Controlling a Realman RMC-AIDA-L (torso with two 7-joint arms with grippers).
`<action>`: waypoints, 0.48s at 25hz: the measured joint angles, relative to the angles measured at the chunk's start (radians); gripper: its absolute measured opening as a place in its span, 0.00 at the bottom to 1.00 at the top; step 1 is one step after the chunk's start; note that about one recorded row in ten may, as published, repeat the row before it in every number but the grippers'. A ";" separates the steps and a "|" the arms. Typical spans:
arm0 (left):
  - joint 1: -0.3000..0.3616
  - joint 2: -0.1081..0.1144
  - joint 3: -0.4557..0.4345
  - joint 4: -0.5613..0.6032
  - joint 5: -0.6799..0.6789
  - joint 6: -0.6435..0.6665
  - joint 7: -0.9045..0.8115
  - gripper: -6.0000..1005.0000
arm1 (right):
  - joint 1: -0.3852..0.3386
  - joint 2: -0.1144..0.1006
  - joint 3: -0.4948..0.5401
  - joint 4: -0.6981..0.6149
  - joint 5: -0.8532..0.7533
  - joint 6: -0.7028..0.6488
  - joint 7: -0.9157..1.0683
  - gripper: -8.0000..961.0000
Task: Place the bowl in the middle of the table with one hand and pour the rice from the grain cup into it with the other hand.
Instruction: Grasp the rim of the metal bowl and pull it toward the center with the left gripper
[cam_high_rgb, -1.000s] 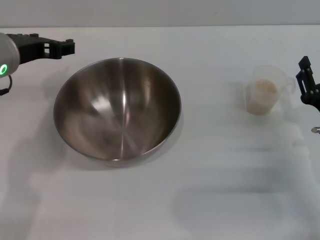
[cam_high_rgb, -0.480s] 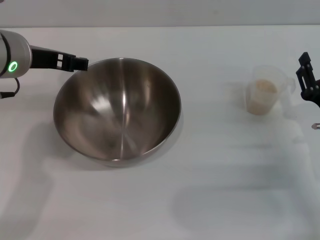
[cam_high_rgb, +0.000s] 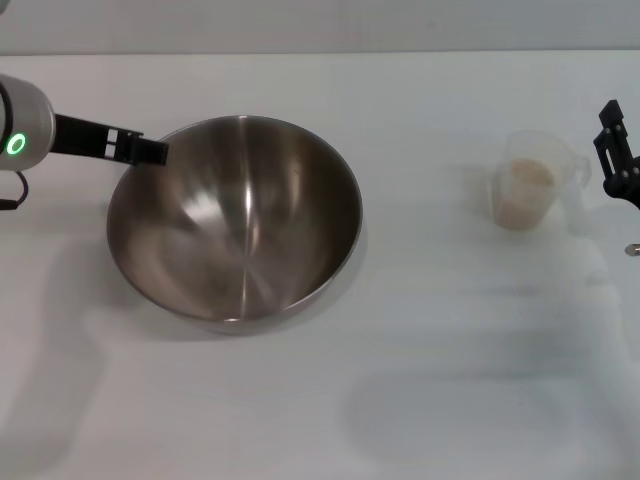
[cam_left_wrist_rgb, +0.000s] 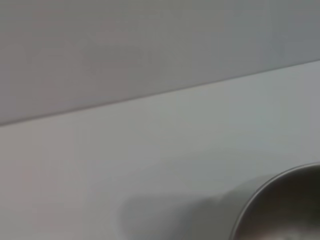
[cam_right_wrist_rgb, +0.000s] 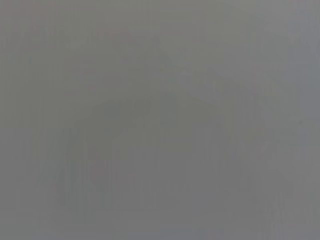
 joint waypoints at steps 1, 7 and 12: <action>-0.015 0.000 -0.020 0.041 -0.001 -0.005 0.000 0.77 | 0.000 0.000 0.000 0.000 0.000 0.000 0.000 0.57; -0.044 0.001 -0.030 0.112 -0.012 -0.016 0.010 0.77 | 0.003 0.000 0.000 0.000 0.000 0.000 0.000 0.57; -0.048 0.000 -0.030 0.154 -0.023 -0.014 0.012 0.76 | 0.005 0.000 0.000 0.000 0.000 0.000 -0.001 0.57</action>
